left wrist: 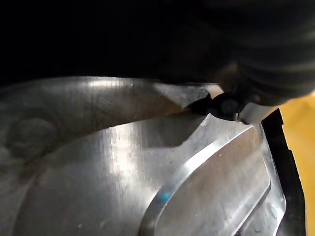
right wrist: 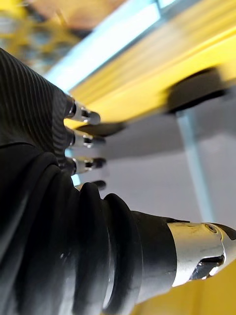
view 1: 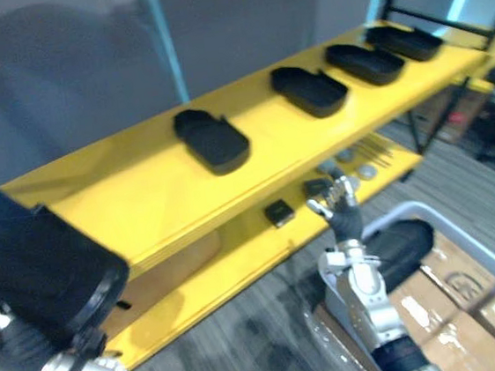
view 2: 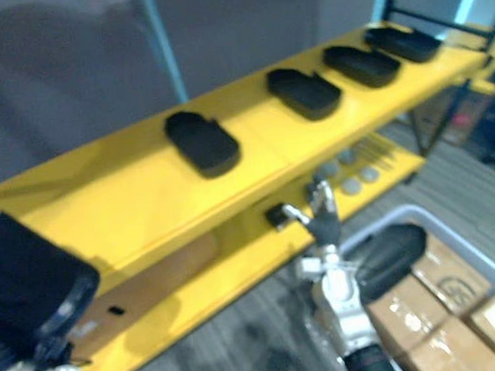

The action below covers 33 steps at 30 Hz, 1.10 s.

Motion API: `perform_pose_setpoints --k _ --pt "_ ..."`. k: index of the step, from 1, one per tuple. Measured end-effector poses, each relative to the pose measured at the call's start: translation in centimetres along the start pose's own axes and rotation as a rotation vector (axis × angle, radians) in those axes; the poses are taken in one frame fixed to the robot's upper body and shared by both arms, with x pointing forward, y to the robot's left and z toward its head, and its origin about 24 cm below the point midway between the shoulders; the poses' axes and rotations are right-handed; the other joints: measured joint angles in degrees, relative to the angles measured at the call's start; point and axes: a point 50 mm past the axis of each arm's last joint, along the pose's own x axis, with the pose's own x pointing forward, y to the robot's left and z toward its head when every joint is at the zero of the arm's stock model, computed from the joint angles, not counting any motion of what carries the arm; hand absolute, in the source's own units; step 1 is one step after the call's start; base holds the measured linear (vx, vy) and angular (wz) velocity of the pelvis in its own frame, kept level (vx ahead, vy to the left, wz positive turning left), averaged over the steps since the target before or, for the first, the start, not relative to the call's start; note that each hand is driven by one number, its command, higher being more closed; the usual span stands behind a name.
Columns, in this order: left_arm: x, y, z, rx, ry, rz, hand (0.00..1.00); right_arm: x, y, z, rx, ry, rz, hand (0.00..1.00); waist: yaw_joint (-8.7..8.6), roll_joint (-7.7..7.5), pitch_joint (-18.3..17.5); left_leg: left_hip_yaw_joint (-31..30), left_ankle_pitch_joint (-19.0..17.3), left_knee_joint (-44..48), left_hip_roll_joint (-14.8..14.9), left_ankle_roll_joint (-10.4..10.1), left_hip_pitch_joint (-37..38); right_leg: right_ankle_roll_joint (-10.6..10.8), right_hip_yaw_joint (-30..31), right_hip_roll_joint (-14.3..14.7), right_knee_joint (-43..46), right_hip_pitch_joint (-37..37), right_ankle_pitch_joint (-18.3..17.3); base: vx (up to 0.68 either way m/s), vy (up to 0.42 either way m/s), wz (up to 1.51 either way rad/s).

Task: Walk over and take plastic housings, then place them on the shelf

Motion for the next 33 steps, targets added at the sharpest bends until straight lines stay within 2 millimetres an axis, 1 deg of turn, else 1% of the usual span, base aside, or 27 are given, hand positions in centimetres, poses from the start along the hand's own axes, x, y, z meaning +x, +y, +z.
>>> perform_pose_setpoints --k 1,3,4,7,10,13,15,16,17,18,19,20,21,22,23,25,26,27,28,29,30,31,32,33 --pt "-0.1 0.4 -0.1 0.011 0.005 0.004 1.00 0.0 0.2 0.0 0.001 0.003 0.006 0.00 0.17 -0.03 0.0 -0.3 0.0 -0.1 -0.1 0.0 0.1 -0.2 -0.4 -0.1 0.0 0.3 -0.3 -0.02 0.001 0.30" --pt "-0.2 1.2 -0.2 0.023 0.002 -0.010 1.00 0.0 0.4 -0.3 0.000 0.026 0.012 0.00 0.46 -0.64 -1.0 -1.5 0.0 -0.2 -0.4 0.3 -0.6 0.0 -1.5 -0.2 0.0 0.4 -0.9 0.00 -0.006 0.29" --pt "-0.3 1.2 -0.2 0.021 0.002 -0.015 1.00 0.0 0.4 -0.4 -0.002 0.030 0.013 0.00 0.46 -0.69 -1.2 -1.7 0.0 -0.2 -0.4 0.3 -0.9 0.0 -1.7 -0.2 0.0 0.3 -1.0 0.01 -0.008 0.14" --pt "-0.3 1.0 -0.2 0.006 0.007 -0.058 1.00 -0.2 0.0 -1.0 -0.018 0.060 0.003 0.00 0.34 -0.83 -2.3 -2.1 0.2 -0.2 -0.5 0.0 -1.0 0.0 -2.3 -0.2 0.0 0.4 -1.2 0.03 -0.004 0.07" --pt "-0.3 0.7 -0.1 -0.024 0.014 -0.096 1.00 -0.1 -0.6 -1.0 -0.045 0.068 0.001 0.00 0.03 -0.65 -2.5 -1.9 0.1 -0.1 -0.5 0.0 -1.0 0.0 -2.2 -0.3 0.3 0.4 -1.6 0.04 0.002 0.00" --pt "-0.4 0.5 0.0 -0.049 0.018 -0.112 1.00 -0.2 -1.6 -0.9 -0.060 0.074 -0.026 0.00 -0.30 -0.45 -2.5 -0.7 -0.3 0.7 -0.5 0.6 -1.0 0.0 -2.4 -0.7 2.0 0.2 -2.4 0.04 0.016 0.04" --pt "-0.7 -0.1 0.1 -0.080 0.031 -0.138 1.00 -0.5 -2.9 -0.9 -0.072 0.077 -0.066 0.00 -0.64 -0.51 -2.6 2.6 -0.7 2.1 -0.6 1.5 -2.2 0.5 -3.8 -1.8 3.2 0.5 -3.2 0.06 0.044 0.40" --pt "-0.9 -0.6 0.2 -0.108 0.043 -0.159 1.00 -0.8 -3.8 -0.9 -0.080 0.081 -0.093 0.00 -1.91 -0.66 -2.6 6.8 -0.6 3.7 -0.4 2.6 -4.2 0.4 -5.9 -2.6 4.0 0.8 -3.6 0.07 0.065 0.92" --pt "-1.1 -1.1 0.3 -0.127 0.045 -0.184 1.00 -1.1 -4.7 -0.9 -0.088 0.087 -0.125 0.00 -2.77 -0.61 -2.5 10.5 -0.1 5.1 0.3 2.8 -5.8 0.4 -8.0 -3.3 4.9 1.4 -3.8 0.06 0.095 1.09" --pt "-1.2 -1.5 0.4 -0.139 0.045 -0.209 1.00 -1.5 -5.4 -1.0 -0.095 0.097 -0.152 0.00 -3.03 -0.62 -2.4 13.1 0.6 5.9 0.3 1.9 -6.3 0.4 -9.1 -4.1 5.8 2.0 -3.8 0.06 0.118 0.93" --pt "-1.3 -1.8 0.5 -0.147 0.043 -0.234 1.00 -2.1 -5.9 -1.3 -0.095 0.112 -0.179 0.00 -3.05 -0.71 -2.4 15.1 1.1 6.3 -0.1 2.4 -6.3 0.3 -10.1 -4.8 6.6 2.7 -3.8 0.06 0.144 0.84" --pt "-1.3 -2.2 0.7 -0.160 0.038 -0.265 1.00 -2.5 -6.3 -1.5 -0.094 0.124 -0.202 0.00 -3.15 -1.07 -2.3 15.1 1.4 6.3 -0.8 2.8 -6.1 0.0 -11.2 -5.5 7.5 3.7 -4.1 0.05 0.116 0.65" --pt "-1.2 -2.3 0.8 -0.162 0.030 -0.278 1.00 -2.7 -6.2 -1.7 -0.086 0.130 -0.207 0.00 -3.08 -1.43 -2.3 14.6 1.6 5.8 -1.3 3.1 -5.8 -0.7 -11.5 -5.8 7.7 3.9 -4.6 0.07 0.082 0.71" --pt "-1.1 -2.4 0.8 -0.157 0.020 -0.303 1.00 -3.0 -5.5 -2.1 -0.068 0.142 -0.207 0.00 -3.15 -2.34 -2.6 13.1 3.0 4.0 -2.4 3.3 -5.7 -3.3 -11.5 -6.3 7.9 4.0 -6.3 0.05 0.037 0.55" --pt "-1.2 -2.5 0.8 -0.158 0.023 -0.313 1.00 -3.1 -5.4 -2.1 -0.072 0.141 -0.204 0.00 -3.30 -2.95 -2.7 12.6 3.6 3.2 -2.7 3.3 -5.5 -3.6 -11.5 -6.4 7.9 4.2 -6.5 0.04 0.026 0.58" --pt "-1.5 -2.9 0.8 -0.166 0.031 -0.341 1.00 -3.0 -5.2 -2.0 -0.092 0.138 -0.191 0.00 -3.09 -2.57 -2.1 11.7 4.6 1.8 -2.8 3.0 -5.2 -4.4 -11.4 -6.3 8.1 4.3 -7.2 -0.01 -0.005 0.27" --pt "-1.7 -2.8 0.7 -0.161 0.039 -0.349 1.00 -2.9 -5.1 -1.9 -0.102 0.128 -0.183 0.00 -3.11 -2.84 -2.0 11.5 5.0 1.2 -2.8 2.7 -4.9 -4.5 -10.9 -6.2 8.3 4.5 -8.4 -0.02 -0.048 0.08" --pt "-1.8 -2.5 0.5 -0.147 0.047 -0.353 1.00 -2.9 -5.1 -1.7 -0.102 0.120 -0.169 0.00 -3.28 -2.48 -1.6 11.6 5.3 0.4 -2.7 2.3 -5.0 -3.8 -9.9 -6.1 8.3 4.4 -9.8 -0.03 -0.062 0.03" --pt "-1.9 -2.5 0.4 -0.143 0.052 -0.354 1.00 -2.9 -5.2 -1.6 -0.104 0.116 -0.167 0.00 -3.38 -2.40 -1.4 11.6 5.5 0.1 -2.5 2.2 -4.9 -3.4 -9.9 -6.0 8.4 4.4 -10.2 -0.05 -0.084 -0.01" --pt "-1.9 -2.4 0.3 -0.137 0.054 -0.353 1.00 -2.9 -5.3 -1.4 -0.108 0.111 -0.165 0.00 -3.45 -1.97 -1.2 12.0 5.7 -0.4 -1.8 1.9 -4.9 -2.5 -9.5 -5.6 8.4 4.0 -10.4 -0.05 -0.098 -0.11" --pt "-1.9 -2.3 0.3 -0.135 0.053 -0.349 1.00 -2.9 -5.4 -1.4 -0.111 0.110 -0.160 0.00 -3.25 -1.81 -0.9 12.8 5.9 -0.7 -0.8 1.5 -5.0 -2.4 -8.8 -4.9 8.4 3.4 -10.3 -0.04 -0.098 -0.15" --pt "-1.8 -2.3 0.3 -0.134 0.051 -0.347 1.00 -2.9 -5.3 -1.3 -0.111 0.110 -0.155 0.00 -3.29 -1.72 -0.8 13.0 6.0 -0.8 -0.5 1.4 -5.0 -2.0 -8.6 -4.6 8.3 3.3 -10.0 -0.02 -0.090 -0.15" --pt "-1.8 -2.4 0.4 -0.138 0.048 -0.348 1.00 -2.8 -5.3 -1.3 -0.110 0.109 -0.147 0.00 -3.43 -1.44 -0.6 13.0 6.2 -1.0 -0.1 1.0 -5.0 -1.0 -8.6 -4.3 8.2 3.3 -9.4 0.00 -0.071 -0.03" --pt "-1.8 -2.6 0.5 -0.140 0.040 -0.352 1.00 -2.8 -5.3 -1.3 -0.110 0.108 -0.144 0.00 -3.48 -1.94 -0.3 12.9 6.5 -1.5 0.1 0.5 -5.0 -0.4 -8.7 -4.0 8.2 3.2 -9.0 0.01 -0.057 0.04"
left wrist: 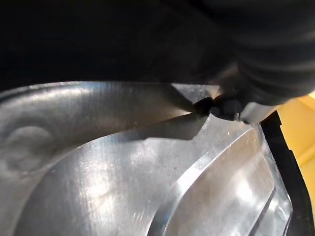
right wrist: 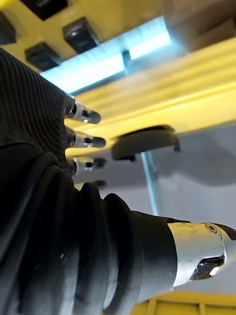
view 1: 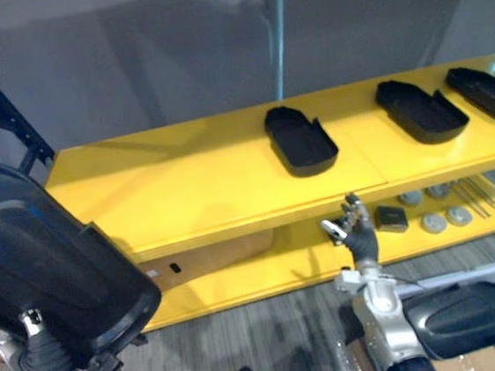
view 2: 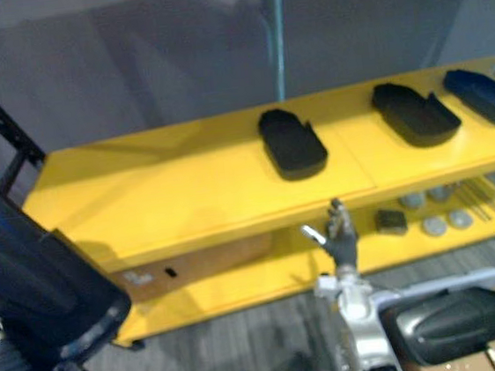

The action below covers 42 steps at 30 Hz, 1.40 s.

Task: Walk over and take plastic housings, then place them on the shelf

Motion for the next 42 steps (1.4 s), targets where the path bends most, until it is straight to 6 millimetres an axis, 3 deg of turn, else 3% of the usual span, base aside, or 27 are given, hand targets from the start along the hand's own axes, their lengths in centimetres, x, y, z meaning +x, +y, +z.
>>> perform_pose_setpoints --k 2,4,6,7,9,10,12,14,15,18,20,22,26,28,29,30,31,32,34,36,37,38,39,40,41,42 --pt "0.1 -0.3 0.1 -0.008 -0.009 -0.009 1.00 0.0 -0.2 0.1 -0.010 -0.004 0.008 0.00 -0.76 -0.34 0.6 -1.1 0.2 -0.4 -0.2 -0.2 -0.1 -0.1 0.2 -0.1 1.2 0.0 -0.1 0.04 0.025 0.36" --pt "0.6 -1.0 0.4 -0.018 -0.033 -0.044 1.00 -0.3 -1.1 0.2 -0.022 -0.004 -0.013 0.00 -2.38 -0.55 0.9 -4.8 1.3 -1.6 -0.9 0.1 0.0 -1.1 4.8 -0.8 6.4 -0.9 -0.6 0.06 0.245 0.94" --pt "1.7 -2.3 1.0 -0.025 -0.104 -0.128 1.00 -1.2 -2.2 1.2 -0.021 -0.047 -0.055 0.00 -3.70 -1.24 1.4 -10.9 2.9 -2.5 -2.5 0.8 0.4 -3.2 15.4 -1.1 16.6 -3.8 -1.7 0.01 0.432 1.46" --pt "2.1 -3.0 1.1 -0.035 -0.121 -0.157 1.00 -1.5 -2.4 1.6 -0.017 -0.071 -0.064 0.00 -4.95 -0.94 1.8 -14.6 4.2 -3.8 -2.8 0.7 0.5 -4.5 20.5 0.2 20.9 -5.2 -5.5 -0.06 0.276 1.54" --pt "2.6 -3.7 0.9 -0.039 -0.127 -0.180 1.00 -2.1 -2.7 1.9 -0.016 -0.087 -0.075 0.00 -6.41 -1.65 1.9 -19.1 5.7 -4.9 -3.7 0.5 0.3 -5.2 25.3 4.5 19.8 -5.0 -12.0 -0.09 0.034 1.40" --pt "2.8 -4.0 0.8 -0.041 -0.127 -0.188 1.00 -2.2 -2.7 2.0 -0.012 -0.097 -0.072 0.00 -6.29 -3.24 2.1 -20.4 6.0 -4.6 -5.8 0.2 0.0 -5.7 26.6 6.2 17.4 -5.5 -12.3 -0.06 -0.044 0.91" --pt "2.3 -4.1 0.4 -0.038 -0.102 -0.199 1.00 -2.2 -3.0 2.0 -0.015 -0.101 -0.081 0.00 -5.84 -3.35 2.3 -20.4 6.1 -4.0 -7.2 0.0 0.0 -6.1 25.4 5.3 16.5 -4.4 -14.0 -0.03 -0.033 0.30" --pt "1.7 -3.9 0.1 -0.021 -0.081 -0.222 1.00 -2.0 -3.1 2.3 -0.016 -0.114 -0.085 0.00 -5.55 -1.07 3.8 -19.7 6.1 -3.6 -7.0 -0.1 -0.4 -4.9 25.2 5.7 12.9 -2.5 -14.7 -0.09 -0.046 0.00" --pt "1.5 -3.8 0.1 -0.018 -0.072 -0.227 1.00 -2.0 -3.1 2.3 -0.020 -0.114 -0.082 0.00 -5.88 0.11 4.4 -17.9 6.1 -3.2 -6.3 -0.1 -0.9 -2.5 25.2 5.8 11.8 -2.1 -14.5 -0.10 -0.057 -0.05" --pt "0.9 -3.9 0.4 -0.031 -0.064 -0.246 1.00 -2.9 -3.6 1.8 -0.045 -0.087 -0.094 0.00 -6.33 1.28 4.7 -10.6 6.1 -1.7 -3.4 0.0 -0.7 -2.9 25.2 6.6 12.0 -1.1 -15.1 -0.08 -0.055 -0.06" --pt "0.6 -3.8 0.9 -0.045 -0.068 -0.244 1.00 -2.9 -3.6 2.6 -0.051 -0.122 -0.090 0.00 -6.39 1.46 4.5 -8.8 6.0 -1.6 -2.7 0.1 -0.5 -3.2 25.8 6.7 12.2 -1.5 -15.3 -0.02 -0.015 -0.21" --pt "0.6 -3.8 1.1 -0.051 -0.076 -0.247 1.00 -2.8 -3.6 3.2 -0.048 -0.153 -0.088 0.00 -6.42 1.46 4.3 -7.0 6.0 -1.5 -2.3 0.1 -0.3 -2.9 26.8 6.5 13.3 -1.9 -15.6 0.00 0.005 -0.23" --pt "0.7 -3.9 1.3 -0.056 -0.081 -0.246 1.00 -2.8 -4.1 3.7 -0.032 -0.183 -0.111 0.00 -6.39 -0.81 3.6 -5.6 5.7 -1.7 -3.3 0.4 -0.2 -2.9 27.3 5.0 13.5 -2.6 -16.2 0.03 0.036 -0.08" --pt "0.8 -3.9 1.3 -0.057 -0.086 -0.246 1.00 -2.9 -4.9 4.0 -0.040 -0.199 -0.145 0.00 -6.62 -2.05 2.9 -5.0 5.3 -1.4 -4.5 1.1 -0.8 -3.3 27.1 3.5 13.0 -2.7 -16.8 0.09 0.119 0.09" --pt "0.9 -3.9 1.4 -0.063 -0.091 -0.243 1.00 -2.9 -5.5 4.2 -0.035 -0.209 -0.173 0.00 -6.96 -2.93 2.9 -3.9 4.3 -0.2 -5.7 2.6 -0.9 -3.8 26.4 2.1 12.0 -1.4 -16.9 0.17 0.133 0.15" --pt "1.1 -3.9 1.5 -0.069 -0.097 -0.237 1.00 -2.8 -6.1 4.5 -0.037 -0.219 -0.196 0.00 -7.60 -3.11 3.0 -3.0 2.8 1.4 -6.5 2.4 -0.9 -4.3 26.2 1.6 14.9 -1.0 -16.1 0.18 0.148 0.19" --pt "1.5 -3.8 1.6 -0.067 -0.107 -0.228 1.00 -2.7 -6.4 4.5 -0.036 -0.223 -0.207 0.00 -7.61 -2.36 2.7 -3.3 1.8 2.7 -6.6 2.8 -0.9 -6.3 26.3 1.2 23.0 -4.5 -14.5 0.11 0.107 0.12" --pt "1.6 -3.8 1.7 -0.067 -0.112 -0.227 1.00 -2.7 -6.4 4.6 -0.037 -0.223 -0.209 0.00 -7.62 -2.23 2.6 -3.4 1.7 2.8 -6.6 2.9 -0.9 -6.5 26.2 1.1 25.2 -5.6 -13.8 0.01 0.133 0.13" --pt "2.7 -3.8 2.4 -0.064 -0.169 -0.230 1.00 -2.4 -6.1 4.8 -0.021 -0.241 -0.211 0.00 -7.79 -2.62 2.6 -3.6 0.6 2.3 -7.4 4.3 0.7 -6.7 27.0 -1.0 40.6 -13.6 -5.2 -0.01 0.146 0.10" --pt "2.9 -3.8 2.6 -0.061 -0.184 -0.241 1.00 -2.2 -5.9 4.8 -0.012 -0.246 -0.212 0.00 -7.84 -2.72 2.6 -4.1 0.4 1.6 -7.4 5.0 2.0 -7.0 26.8 -1.9 44.4 -15.5 -0.1 0.00 0.100 0.10" --pt "2.9 -3.9 2.6 -0.060 -0.185 -0.248 1.00 -2.1 -5.7 4.8 -0.002 -0.246 -0.214 0.00 -8.08 -2.25 2.9 -4.8 0.2 1.0 -7.1 5.9 3.6 -6.7 26.9 -2.4 47.3 -16.9 5.3 0.02 0.114 0.13" --pt "2.9 -4.0 2.6 -0.062 -0.184 -0.249 1.00 -2.0 -5.6 4.7 0.003 -0.243 -0.212 0.00 -8.54 -1.75 3.1 -5.5 -0.2 0.9 -6.8 6.6 4.8 -6.5 27.0 -2.3 49.5 -17.8 3.0 0.02 0.110 0.20" --pt "3.0 -4.0 2.6 -0.066 -0.185 -0.247 1.00 -2.0 -5.5 4.8 0.003 -0.247 -0.211 0.00 -8.56 -1.50 3.1 -6.1 -0.4 1.0 -6.4 7.0 5.3 -6.0 26.8 -1.6 49.4 -18.2 -2.7 0.00 0.060 0.20" --pt "3.0 -4.0 2.6 -0.066 -0.185 -0.247 1.00 -1.9 -5.5 4.9 0.004 -0.252 -0.210 0.00 -8.61 -1.32 3.0 -6.2 -0.6 1.1 -6.0 6.9 5.3 -5.7 26.8 -0.6 48.1 -18.8 -5.0 -0.11 0.003 0.23" --pt "3.1 -4.3 2.5 -0.070 -0.182 -0.250 1.00 -1.6 -5.7 5.2 0.004 -0.269 -0.215 0.00 -8.81 -0.69 3.2 -7.1 -1.3 1.5 -4.8 6.4 5.5 -4.9 26.9 2.3 40.5 -18.8 -8.5 -0.18 -0.028 0.31" --pt "3.3 -4.7 2.4 -0.075 -0.179 -0.255 1.00 -1.7 -5.8 5.4 0.002 -0.278 -0.219 0.00 -9.16 -0.61 3.2 -8.0 -1.5 1.7 -4.6 6.1 5.4 -4.2 27.7 3.8 35.0 -18.6 -9.1 -0.20 -0.035 0.34"
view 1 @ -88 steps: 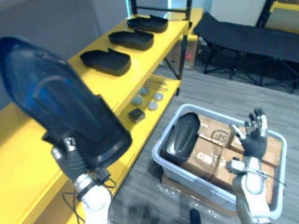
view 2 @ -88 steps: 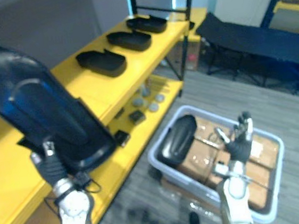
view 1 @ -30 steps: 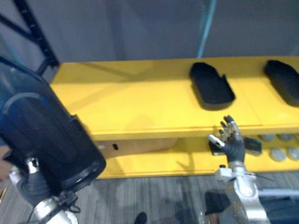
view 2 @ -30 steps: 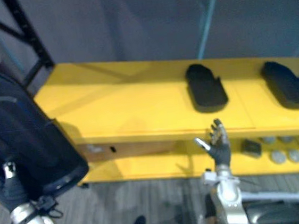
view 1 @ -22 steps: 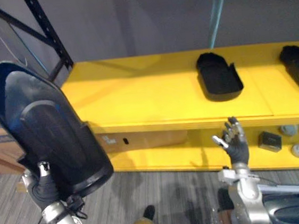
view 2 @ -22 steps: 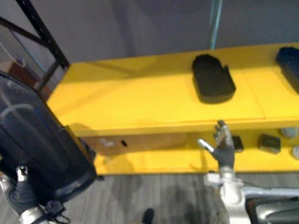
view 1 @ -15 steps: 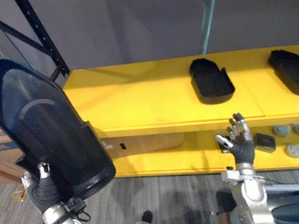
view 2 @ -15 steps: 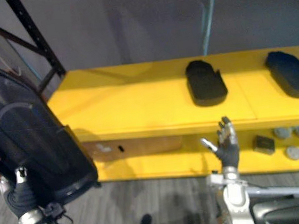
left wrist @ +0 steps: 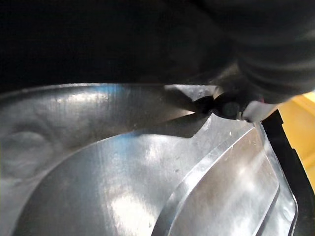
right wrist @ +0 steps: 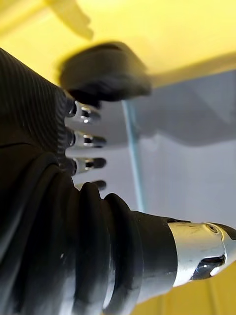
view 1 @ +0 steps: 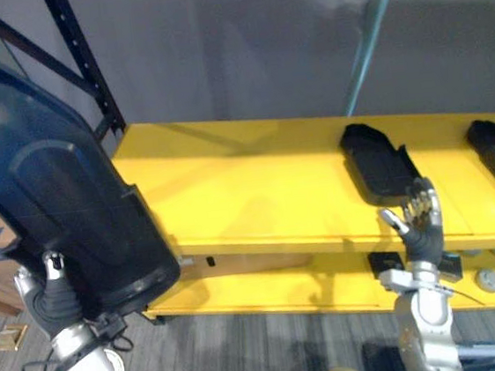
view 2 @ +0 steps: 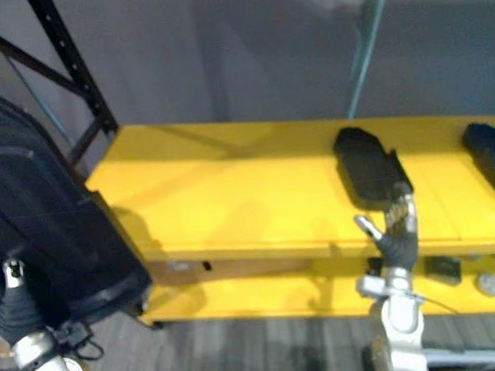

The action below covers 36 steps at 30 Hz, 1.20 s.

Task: Walk over and take plastic housings, then place them on the shelf

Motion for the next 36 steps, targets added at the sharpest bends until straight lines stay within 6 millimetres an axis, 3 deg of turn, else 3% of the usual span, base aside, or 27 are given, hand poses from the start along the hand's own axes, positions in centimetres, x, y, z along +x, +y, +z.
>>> perform_pose_setpoints --k 2,4,5,6,9,12,15,18,24,25,36 --pt "0.2 -0.6 -0.2 -0.013 0.006 -0.012 1.00 0.1 -0.1 0.4 -0.004 -0.017 0.003 0.00 -0.58 -0.23 -0.1 -1.4 -0.7 0.4 -0.2 -0.5 -0.1 0.5 3.1 2.0 -9.8 0.8 0.5 -0.11 -0.074 0.49" --pt "0.1 -1.1 -0.2 -0.021 0.006 -0.039 1.00 0.1 0.0 0.9 0.001 -0.035 0.009 0.00 -0.77 -1.20 -0.8 -2.4 -2.0 0.6 -1.2 -1.4 -0.2 0.8 3.7 2.0 -16.7 2.8 4.0 0.00 -0.155 0.40" --pt "0.1 -1.2 -0.1 -0.017 0.001 -0.061 1.00 0.2 0.1 1.0 0.003 -0.041 0.016 0.00 -0.51 -2.73 -2.0 -1.7 -3.4 0.5 -2.1 -1.7 -0.2 2.8 3.4 1.2 -20.9 4.7 3.0 0.13 -0.221 0.01" --pt "-0.2 -1.4 -0.3 -0.022 0.023 -0.075 1.00 0.6 0.0 1.3 -0.012 -0.052 0.032 0.00 0.16 -1.09 -3.0 -0.4 -4.1 0.6 0.1 -2.1 -0.3 2.9 2.4 2.4 -24.8 6.0 4.0 0.16 -0.221 -0.03" --pt "-0.3 -1.6 -0.3 -0.021 0.024 -0.106 1.00 1.0 -0.4 1.7 -0.042 -0.070 0.045 0.00 0.07 2.46 -5.0 2.8 -2.8 -2.2 3.4 -4.0 0.3 2.1 2.0 5.0 -29.8 7.5 6.8 0.17 -0.122 -0.07" --pt "0.0 -1.7 -0.1 -0.027 0.011 -0.109 1.00 1.2 -0.4 1.9 -0.045 -0.081 0.043 0.00 -0.15 3.49 -5.5 6.2 -2.5 -4.5 4.9 -4.4 2.0 1.6 2.4 6.1 -31.5 8.3 7.6 0.13 -0.043 -0.24" --pt "0.3 -1.9 0.0 -0.041 0.002 -0.110 1.00 1.3 -0.4 2.9 -0.039 -0.130 0.026 0.00 -1.36 2.78 -5.1 8.3 -2.5 -5.6 5.2 -4.4 3.5 1.7 2.7 6.1 -33.1 9.8 7.8 0.07 0.012 -0.14" --pt "0.6 -1.8 0.1 -0.059 -0.001 -0.140 1.00 1.4 -0.5 5.3 -0.012 -0.262 -0.012 0.00 -1.79 2.00 -4.7 10.1 -2.6 -5.9 5.0 -4.4 3.8 2.1 4.3 5.9 -34.5 9.8 8.8 0.00 0.041 -0.23" --pt "1.9 -2.0 0.7 -0.083 -0.043 -0.174 1.00 1.5 -1.7 8.2 -0.070 -0.409 -0.088 0.00 -2.81 2.21 -4.6 11.7 -2.6 -5.9 4.8 -4.4 4.9 2.2 5.3 5.8 -35.4 10.7 9.4 -0.02 0.011 -0.13" --pt "2.4 -2.3 1.2 -0.163 -0.056 -0.211 1.00 1.4 -2.6 12.1 -0.147 -0.607 -0.168 0.00 -3.42 3.19 -4.0 13.8 -2.8 -5.4 4.9 -4.0 4.7 2.1 6.9 6.0 -37.6 10.9 11.5 0.00 0.000 0.00" --pt "2.7 -1.8 1.7 -0.156 -0.083 -0.206 1.00 1.9 -1.3 11.2 -0.096 -0.537 -0.096 0.00 -2.52 2.59 -2.4 12.1 -2.8 -5.1 4.8 -4.0 4.4 2.2 5.1 6.0 -38.8 11.8 11.8 0.00 -0.007 0.08"
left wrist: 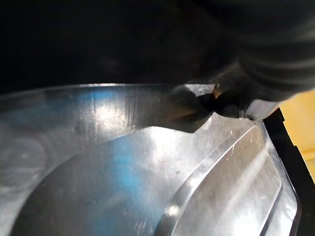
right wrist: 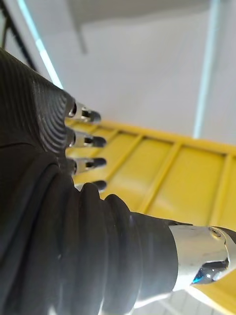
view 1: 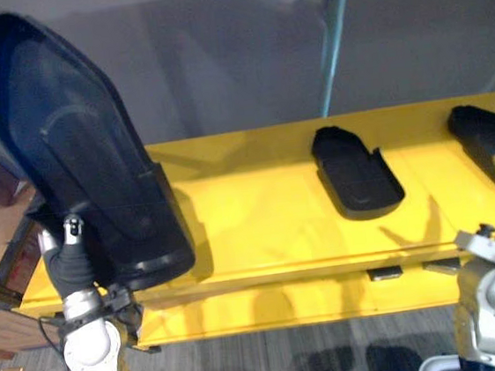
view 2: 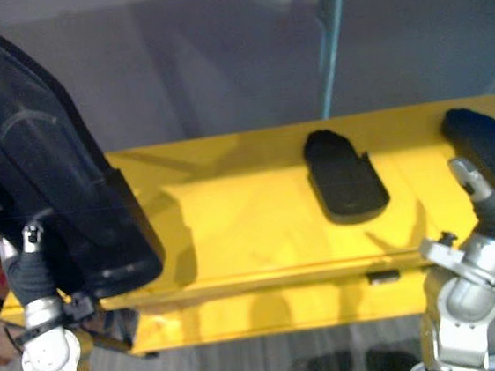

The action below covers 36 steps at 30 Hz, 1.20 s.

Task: Walk over and take plastic housings, then place them on the shelf

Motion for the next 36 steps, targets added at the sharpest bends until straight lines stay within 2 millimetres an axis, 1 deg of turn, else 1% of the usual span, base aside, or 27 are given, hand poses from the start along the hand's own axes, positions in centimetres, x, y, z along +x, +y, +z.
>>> perform_pose_setpoints --k 2,4,6,9,11,13,14,16,19,21,22,23,25,27,29,30,33,34,35,36 --pt "0.1 0.0 0.4 -0.004 -0.016 -0.007 1.00 -0.1 0.4 -0.6 0.019 0.044 0.022 0.00 0.47 0.01 0.0 -0.3 0.0 0.2 0.0 0.0 -0.7 0.1 -0.3 0.0 -0.8 0.0 0.4 0.03 -0.012 0.08" --pt "0.4 -0.4 0.5 -0.016 -0.026 -0.030 1.00 0.1 1.1 -1.7 0.052 0.093 0.048 0.00 1.00 0.11 0.1 -0.3 0.0 0.3 0.1 0.0 -0.9 0.0 -1.4 0.0 -1.9 0.1 1.3 0.00 0.000 0.00" --pt "0.7 -0.9 0.7 -0.037 -0.031 -0.052 1.00 0.2 1.3 -2.3 0.057 0.125 0.068 0.00 1.05 0.11 0.1 -0.2 0.0 0.2 0.1 0.0 -0.8 0.0 -1.3 0.0 -2.1 0.2 1.4 0.02 -0.002 -0.04" --pt "1.2 -1.8 0.8 -0.093 -0.026 -0.085 1.00 0.2 1.3 -2.5 0.066 0.138 0.069 0.00 0.81 0.11 0.1 0.4 0.0 0.0 0.1 0.0 -0.6 0.0 -1.1 0.0 -2.1 0.2 1.4 0.01 0.005 -0.08" --pt "1.4 -2.4 0.8 -0.104 -0.022 -0.117 1.00 0.2 1.3 -2.5 0.065 0.138 0.070 0.00 0.38 0.11 0.1 0.7 0.0 -0.1 0.2 0.0 -0.5 0.1 -1.0 0.0 -2.1 0.1 1.5 0.00 0.002 -0.07" --pt "1.4 -3.0 0.6 -0.109 -0.006 -0.159 1.00 0.2 1.3 -2.5 0.064 0.138 0.064 0.00 -0.49 0.12 0.1 0.9 0.0 -0.2 0.2 0.0 -0.1 0.1 -0.8 0.0 -2.1 0.3 1.5 0.00 0.001 -0.05" --pt "1.5 -3.2 0.5 -0.109 0.002 -0.177 1.00 0.2 1.2 -2.6 0.062 0.139 0.059 0.00 -0.58 0.12 0.1 0.9 0.0 -0.2 0.2 0.0 0.1 0.1 -0.7 0.0 -2.1 0.5 1.5 -0.01 -0.002 -0.04" --pt "1.9 -4.5 -0.1 -0.107 0.027 -0.252 1.00 0.2 1.2 -2.6 0.056 0.140 0.045 0.00 -0.79 0.12 0.1 1.1 0.0 -0.2 0.3 0.0 0.7 0.0 -0.6 0.1 -2.1 1.0 1.5 -0.03 -0.006 -0.05" --pt "2.1 -5.8 -0.9 -0.112 0.070 -0.311 1.00 0.3 1.1 -3.0 0.037 0.146 0.021 0.00 -0.76 0.12 0.1 2.3 0.0 -0.3 0.5 0.0 1.2 0.0 0.2 0.2 -2.3 1.0 1.8 -0.03 -0.005 -0.17" --pt "2.4 -7.5 -2.1 -0.116 0.143 -0.375 1.00 0.6 0.9 -2.8 0.019 0.132 0.009 0.00 -1.48 0.27 0.1 2.8 0.0 -0.3 0.4 0.0 1.3 0.0 0.6 0.2 -2.5 0.9 2.1 -0.02 -0.004 -0.14" --pt "2.4 -7.9 -2.5 -0.123 0.167 -0.384 1.00 0.7 0.9 -2.8 0.011 0.127 0.010 0.00 -1.78 0.27 0.0 2.9 0.0 -0.3 0.5 0.0 1.3 0.0 0.7 0.2 -2.5 0.9 2.2 -0.02 -0.005 -0.17" --pt "2.5 -8.6 -3.4 -0.122 0.230 -0.397 1.00 1.1 0.9 -2.6 -0.008 0.107 0.013 0.00 -2.45 0.25 0.0 3.7 0.0 -0.3 0.6 0.0 1.4 -0.1 1.6 0.4 -2.6 0.5 2.5 -0.02 -0.009 -0.29" --pt "2.5 -9.3 -4.2 -0.112 0.282 -0.413 1.00 1.5 0.8 -2.4 -0.021 0.087 0.019 0.00 -3.17 0.24 0.0 4.5 0.0 -0.3 0.7 0.0 1.2 -0.1 2.5 0.5 -2.7 -0.1 3.0 -0.02 -0.010 -0.24" --pt "2.3 -10.8 -5.8 -0.081 0.386 -0.459 1.00 1.9 0.3 -2.1 -0.049 0.066 0.004 0.00 -3.97 0.24 0.0 5.7 0.0 -0.4 0.8 0.0 1.6 0.0 3.5 0.7 -3.0 -0.1 3.3 -0.01 -0.002 -0.22" --pt "2.3 -11.7 -6.8 -0.059 0.442 -0.484 1.00 2.1 -0.2 -1.9 -0.061 0.057 -0.015 0.00 -4.63 0.19 0.0 6.0 0.0 -0.4 0.8 0.0 1.6 0.0 3.9 0.8 -3.4 -0.1 3.8 -0.02 -0.022 -0.19" --pt "2.5 -12.1 -7.8 -0.033 0.500 -0.492 1.00 2.3 -0.4 -1.8 -0.071 0.052 -0.015 0.00 -5.45 0.17 0.0 6.5 0.0 -0.4 0.9 -0.1 1.7 0.0 4.4 1.2 -3.5 -0.2 4.0 -0.03 -0.032 -0.18" --pt "2.9 -12.2 -9.4 0.034 0.590 -0.461 1.00 2.5 -0.5 -1.7 -0.086 0.049 -0.002 0.00 -6.35 -0.02 0.0 8.1 -0.1 -0.6 1.1 -0.2 1.9 -0.2 6.0 1.2 -3.6 -0.9 4.4 -0.04 -0.006 -0.32" --pt "3.1 -12.1 -10.3 0.095 0.638 -0.445 1.00 2.6 -0.6 -1.7 -0.090 0.050 0.006 0.00 -6.96 -0.30 0.0 9.0 -0.1 -0.7 1.3 -0.2 2.1 -0.2 6.8 1.4 -4.0 -1.2 4.8 -0.03 -0.012 -0.25" --pt "3.1 -12.0 -10.7 0.115 0.660 -0.441 1.00 2.6 -0.6 -1.6 -0.092 0.051 0.009 0.00 -7.29 -0.43 0.0 9.2 -0.1 -0.8 1.3 -0.2 2.2 -0.3 7.0 1.4 -4.2 -1.2 4.9 -0.03 -0.017 -0.28" --pt "3.2 -11.9 -11.4 0.172 0.698 -0.433 1.00 2.6 -0.7 -1.6 -0.096 0.052 0.014 0.00 -7.92 -0.68 0.0 9.7 -0.1 -0.8 1.4 -0.2 2.2 -0.3 7.6 1.6 -4.2 -1.4 5.0 -0.02 -0.015 -0.22"
